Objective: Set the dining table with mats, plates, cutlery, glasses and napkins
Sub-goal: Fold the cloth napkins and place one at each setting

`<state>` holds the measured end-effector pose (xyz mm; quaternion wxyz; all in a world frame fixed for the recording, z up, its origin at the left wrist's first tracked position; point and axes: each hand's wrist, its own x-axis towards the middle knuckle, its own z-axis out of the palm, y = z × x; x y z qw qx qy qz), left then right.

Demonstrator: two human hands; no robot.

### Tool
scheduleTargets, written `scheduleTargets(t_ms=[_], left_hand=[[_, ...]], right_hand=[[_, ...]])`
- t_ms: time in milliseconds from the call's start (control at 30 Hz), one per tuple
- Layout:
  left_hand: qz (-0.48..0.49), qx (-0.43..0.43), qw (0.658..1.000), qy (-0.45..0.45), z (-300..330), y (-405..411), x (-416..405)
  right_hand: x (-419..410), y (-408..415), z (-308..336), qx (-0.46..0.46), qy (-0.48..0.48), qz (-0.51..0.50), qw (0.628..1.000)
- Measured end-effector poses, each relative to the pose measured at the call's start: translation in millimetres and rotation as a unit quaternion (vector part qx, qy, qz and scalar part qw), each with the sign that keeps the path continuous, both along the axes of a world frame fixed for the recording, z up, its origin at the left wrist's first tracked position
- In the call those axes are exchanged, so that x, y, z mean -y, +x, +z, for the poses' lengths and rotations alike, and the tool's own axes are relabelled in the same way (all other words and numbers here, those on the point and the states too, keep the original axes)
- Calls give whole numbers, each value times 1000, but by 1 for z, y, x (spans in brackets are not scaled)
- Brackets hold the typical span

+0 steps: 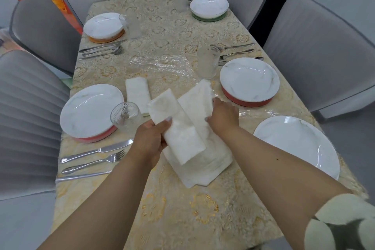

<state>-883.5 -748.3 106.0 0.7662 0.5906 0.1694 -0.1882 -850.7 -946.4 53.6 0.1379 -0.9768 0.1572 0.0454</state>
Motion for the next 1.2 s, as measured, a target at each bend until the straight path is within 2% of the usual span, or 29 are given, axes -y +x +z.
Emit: scheduleTargets(t_ms=[33,167,300,367,433,533,633,733,833,1033,1133,1200], left_hand=[[-2,4,1000,-2,2,3,1],[-11,24,999,-23,12,15,6],[-9,35,998,-46,24,29,9],[-17,36,998,-44,28,35,11],[-30,35,998,-34,29,40,12],[-46,20,999,-22,25,46,15],[-57,3,998,-21,21,51,20],[-59,-13,998,-18,17,56,25],[-49,-24,998,-13,11,62,28],[-18,-37,999,-24,1,73,36],[8,-39,999,-24,-2,79,35],[25,-41,999,-26,-3,83,34]], right_hand=[[0,-1,1,15,18,6,1000],[2,-13,9,35,197,10,980],[4,-30,24,-69,289,80,951],[1,-40,32,-143,302,99,937],[-4,-50,38,-201,276,127,931],[-13,-62,41,-242,241,156,927],[-7,-59,41,-210,267,108,934],[12,-36,38,-86,320,-34,943],[23,-8,28,-8,326,-62,943],[15,37,-8,-19,236,-40,971],[0,45,-6,-29,316,-23,948],[-13,50,4,-67,407,0,911]])
